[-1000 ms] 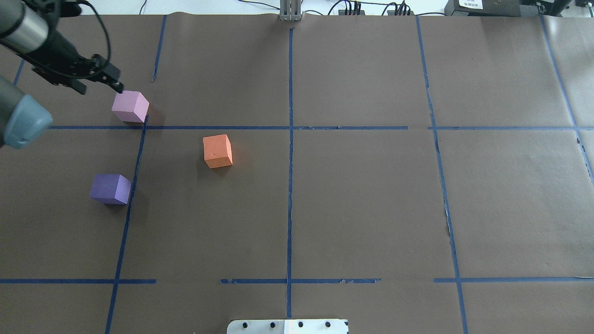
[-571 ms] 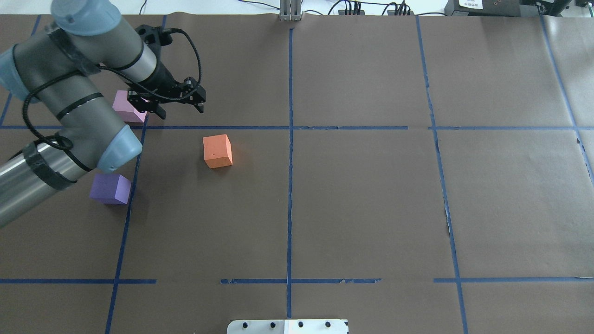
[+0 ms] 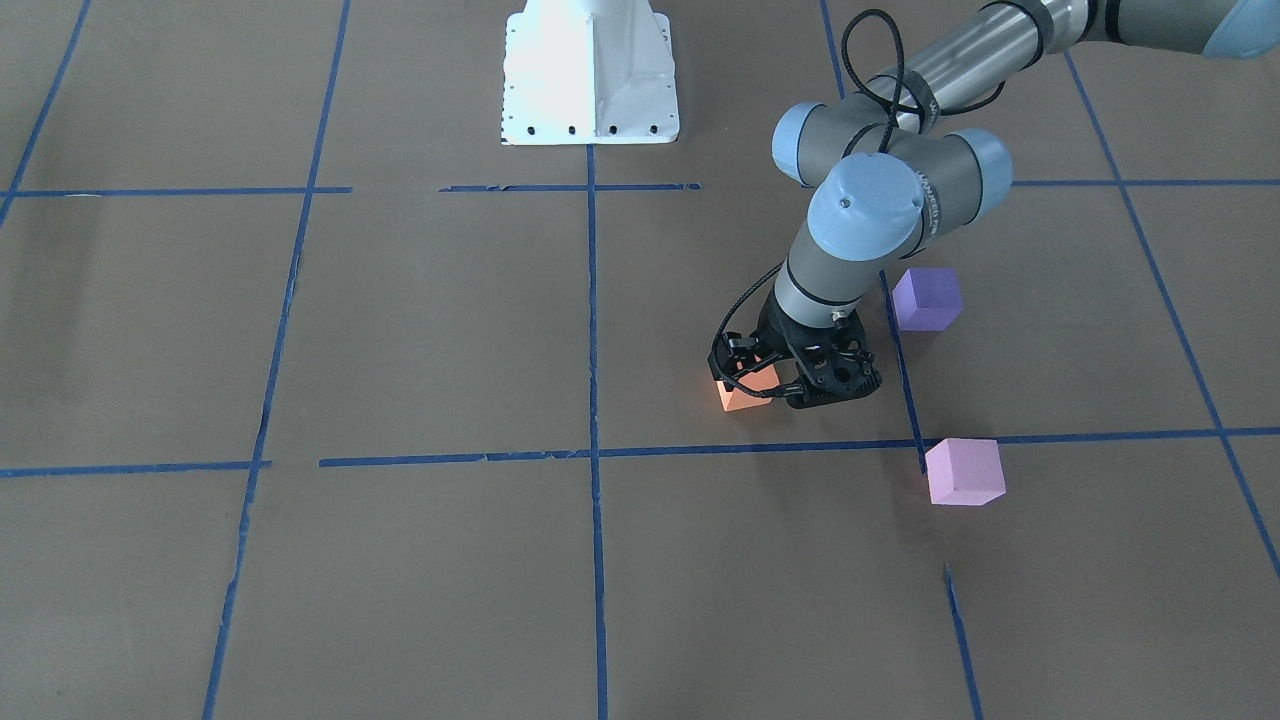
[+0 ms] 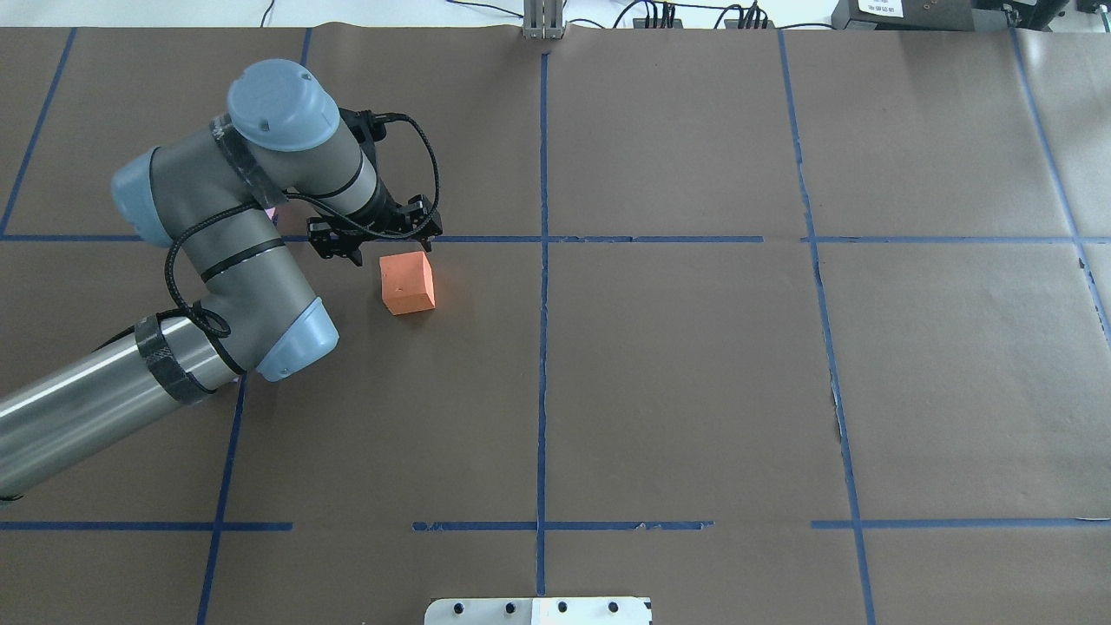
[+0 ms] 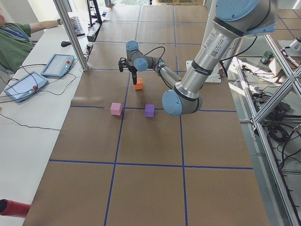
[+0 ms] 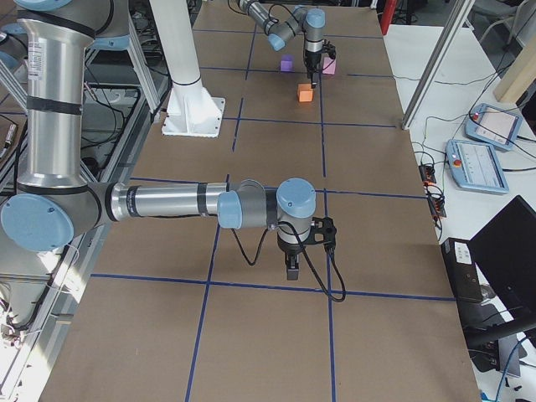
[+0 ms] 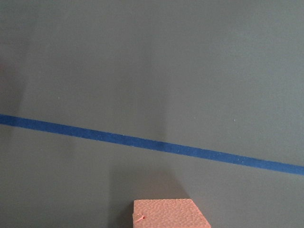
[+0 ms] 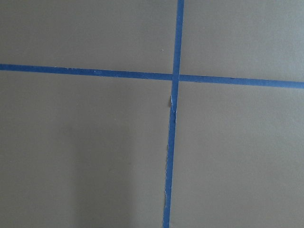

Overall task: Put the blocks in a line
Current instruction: 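Move the left gripper past the pink cube down over the orange cube, then close the left gripper on the orange cube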

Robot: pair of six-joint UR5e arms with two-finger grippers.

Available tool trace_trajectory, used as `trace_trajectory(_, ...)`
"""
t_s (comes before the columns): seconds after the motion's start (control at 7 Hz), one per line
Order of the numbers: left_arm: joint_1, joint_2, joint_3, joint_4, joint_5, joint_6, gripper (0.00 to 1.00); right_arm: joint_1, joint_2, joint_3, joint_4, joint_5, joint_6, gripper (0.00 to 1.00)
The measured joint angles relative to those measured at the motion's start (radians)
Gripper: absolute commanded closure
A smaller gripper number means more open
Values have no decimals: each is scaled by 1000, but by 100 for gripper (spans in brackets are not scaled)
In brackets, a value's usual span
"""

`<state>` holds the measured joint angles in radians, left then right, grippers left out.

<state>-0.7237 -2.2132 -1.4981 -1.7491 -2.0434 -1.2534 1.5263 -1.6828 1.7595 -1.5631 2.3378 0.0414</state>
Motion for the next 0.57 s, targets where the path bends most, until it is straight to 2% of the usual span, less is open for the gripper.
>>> trace_trajectory(0.29,29,0,36,-10,28,-17,0,0,0,0,0,0,0,0)
trace_trajectory(0.43,42,0,55,-33,34,-26,57,0,0,0,0,0,0,0)
trace_trajectory(0.57,51,0,68,-52,35,-32,100,0,0,0,0,0,0,0)
